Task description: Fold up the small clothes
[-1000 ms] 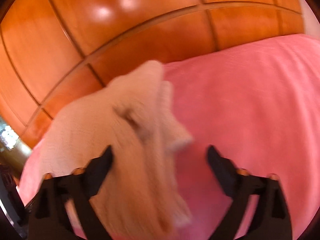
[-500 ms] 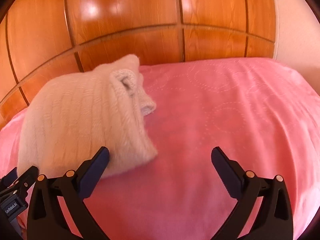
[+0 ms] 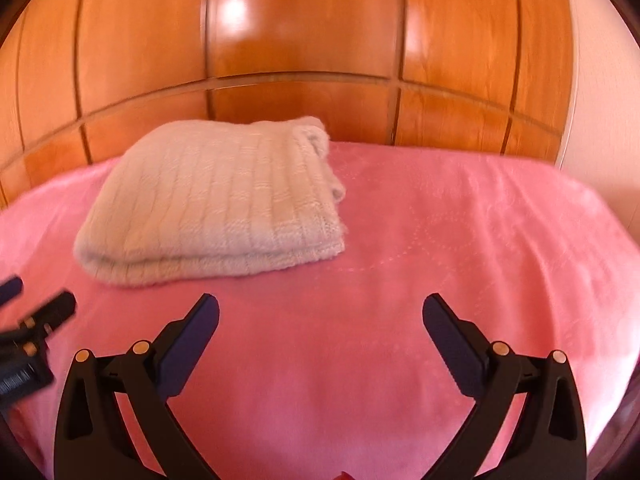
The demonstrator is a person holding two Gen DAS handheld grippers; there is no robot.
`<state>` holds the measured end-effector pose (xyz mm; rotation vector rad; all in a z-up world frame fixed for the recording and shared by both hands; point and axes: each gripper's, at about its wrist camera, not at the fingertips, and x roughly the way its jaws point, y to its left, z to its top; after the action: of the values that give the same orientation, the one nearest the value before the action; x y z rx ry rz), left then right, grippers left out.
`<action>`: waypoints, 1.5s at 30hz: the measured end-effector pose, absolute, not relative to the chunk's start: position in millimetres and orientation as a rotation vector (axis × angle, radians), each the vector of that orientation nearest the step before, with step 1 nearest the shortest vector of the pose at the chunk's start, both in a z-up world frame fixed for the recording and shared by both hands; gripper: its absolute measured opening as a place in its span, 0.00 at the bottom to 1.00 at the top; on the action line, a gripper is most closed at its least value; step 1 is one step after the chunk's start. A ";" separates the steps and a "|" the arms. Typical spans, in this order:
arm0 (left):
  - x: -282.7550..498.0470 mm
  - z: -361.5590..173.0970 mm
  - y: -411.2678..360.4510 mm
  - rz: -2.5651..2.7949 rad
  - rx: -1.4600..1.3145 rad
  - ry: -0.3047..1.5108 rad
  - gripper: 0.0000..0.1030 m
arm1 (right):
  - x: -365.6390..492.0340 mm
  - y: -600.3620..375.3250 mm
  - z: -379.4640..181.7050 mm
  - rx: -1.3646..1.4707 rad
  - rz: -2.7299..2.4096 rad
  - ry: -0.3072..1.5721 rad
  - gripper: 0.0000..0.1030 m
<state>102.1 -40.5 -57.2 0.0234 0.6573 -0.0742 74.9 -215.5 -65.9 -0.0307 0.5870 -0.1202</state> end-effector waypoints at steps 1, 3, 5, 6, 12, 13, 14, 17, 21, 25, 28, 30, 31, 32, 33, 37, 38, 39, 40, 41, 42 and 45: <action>97.8 -55.0 -38.0 -0.066 0.019 0.648 0.96 | 72.0 -214.5 -65.0 -0.037 -0.114 0.591 0.98; 88.8 -50.3 -35.7 -0.051 0.023 0.631 0.96 | 64.2 -215.0 -62.0 -0.021 -0.117 0.592 0.98; 81.2 -46.7 -35.3 -0.054 0.023 0.625 0.96 | 56.5 -217.6 -59.1 0.008 -0.108 0.586 0.98; 78.3 -44.7 -34.6 -0.058 0.018 0.622 0.96 | 53.6 -217.5 -57.4 0.010 -0.105 0.584 0.98; 57.2 -32.5 -34.0 -0.028 0.022 0.574 0.96 | 33.4 -215.3 -44.7 0.017 -0.064 0.570 0.98; 54.7 -31.9 -33.7 -0.028 0.023 0.567 0.96 | 29.6 -214.5 -41.9 0.014 -0.070 0.560 0.98; 52.4 -30.2 -34.0 -0.030 0.026 0.559 0.96 | 25.9 -213.4 -39.0 0.011 -0.076 0.546 0.98; 45.7 -26.9 -35.9 -0.036 0.041 0.543 0.96 | 17.7 -211.6 -30.6 0.005 -0.075 0.507 0.98; 43.4 -24.0 -35.2 -0.030 0.045 0.536 0.96 | 13.1 -210.2 -25.0 -0.005 -0.080 0.479 0.98; 43.2 -22.9 -32.8 -0.027 0.029 0.536 0.96 | 11.9 -208.9 -23.6 -0.007 -0.075 0.472 0.98; 42.8 -22.6 -32.5 -0.027 0.032 0.533 0.96 | 11.9 -209.1 -24.0 -0.002 -0.074 0.474 0.98; 42.9 -23.3 -33.1 -0.027 0.035 0.534 0.96 | 12.4 -209.5 -24.5 -0.003 -0.075 0.478 0.98; 43.2 -23.8 -33.4 -0.029 0.036 0.536 0.96 | 12.6 -209.8 -24.6 -0.001 -0.075 0.479 0.98; 42.8 -23.8 -33.3 -0.029 0.036 0.536 0.96 | 12.9 -210.2 -24.7 0.001 -0.073 0.481 0.98; 42.9 -24.2 -33.6 -0.029 0.037 0.537 0.96 | 13.1 -210.6 -25.1 0.002 -0.073 0.484 0.98; 41.2 -24.6 -34.0 -0.027 0.036 0.542 0.96 | 13.8 -212.4 -26.3 0.012 -0.069 0.489 0.98; 40.8 -24.6 -33.7 -0.026 0.037 0.542 0.96 | 13.7 -212.6 -26.4 0.013 -0.069 0.491 0.98; 40.6 -24.8 -33.4 -0.024 0.037 0.541 0.96 | 13.7 -212.7 -26.6 0.015 -0.069 0.491 0.98; 40.9 -24.9 -33.3 -0.024 0.036 0.542 0.96 | 13.7 -212.9 -26.6 0.014 -0.068 0.490 0.98; 40.9 -25.0 -33.1 -0.025 0.035 0.544 0.96 | 13.8 -213.1 -26.6 0.013 -0.068 0.492 0.98; 41.8 -25.3 -33.1 -0.028 0.035 0.545 0.96 | 13.9 -213.3 -27.1 0.012 -0.068 0.493 0.98; 41.5 -25.9 -33.2 -0.028 0.039 0.547 0.96 | 14.2 -213.9 -27.6 0.014 -0.066 0.494 0.98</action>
<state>41.5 -33.2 -25.9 0.0385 0.5465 -0.0282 14.2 -213.9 -27.6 0.0145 0.4943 -0.0663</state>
